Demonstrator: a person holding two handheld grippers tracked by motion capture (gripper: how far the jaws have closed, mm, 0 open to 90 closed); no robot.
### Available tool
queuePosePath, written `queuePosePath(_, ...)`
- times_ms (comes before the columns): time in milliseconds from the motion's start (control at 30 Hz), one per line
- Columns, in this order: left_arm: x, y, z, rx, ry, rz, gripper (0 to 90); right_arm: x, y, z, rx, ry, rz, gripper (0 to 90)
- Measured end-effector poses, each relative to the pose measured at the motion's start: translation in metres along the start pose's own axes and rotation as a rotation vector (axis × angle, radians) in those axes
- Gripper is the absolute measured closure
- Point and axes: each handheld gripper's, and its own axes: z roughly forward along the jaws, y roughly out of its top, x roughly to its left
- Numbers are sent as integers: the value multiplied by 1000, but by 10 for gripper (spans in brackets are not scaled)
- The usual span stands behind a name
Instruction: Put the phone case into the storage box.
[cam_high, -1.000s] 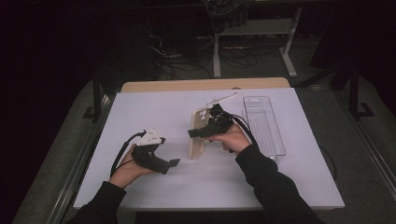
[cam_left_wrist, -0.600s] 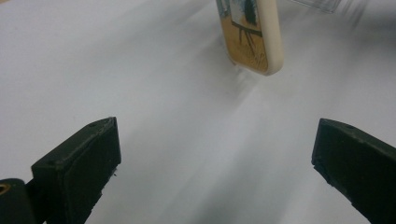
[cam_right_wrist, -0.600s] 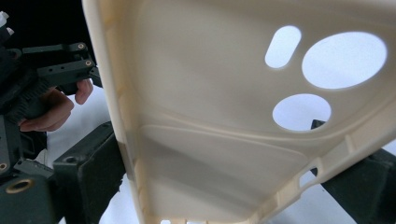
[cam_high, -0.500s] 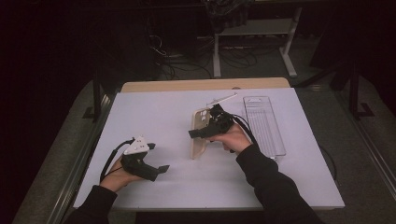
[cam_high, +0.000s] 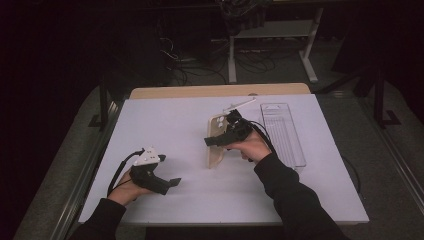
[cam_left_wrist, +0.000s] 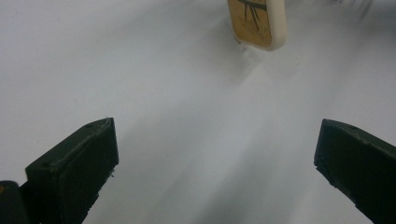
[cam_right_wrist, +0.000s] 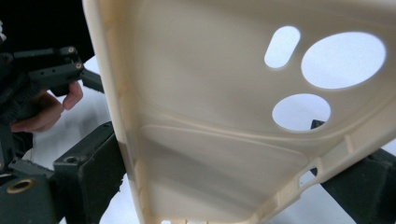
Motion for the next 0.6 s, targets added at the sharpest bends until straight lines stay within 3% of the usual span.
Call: queuePosePath(600,-2,0,0,-7,10,-2,0,-1,15,-13,2,-53,4,70)
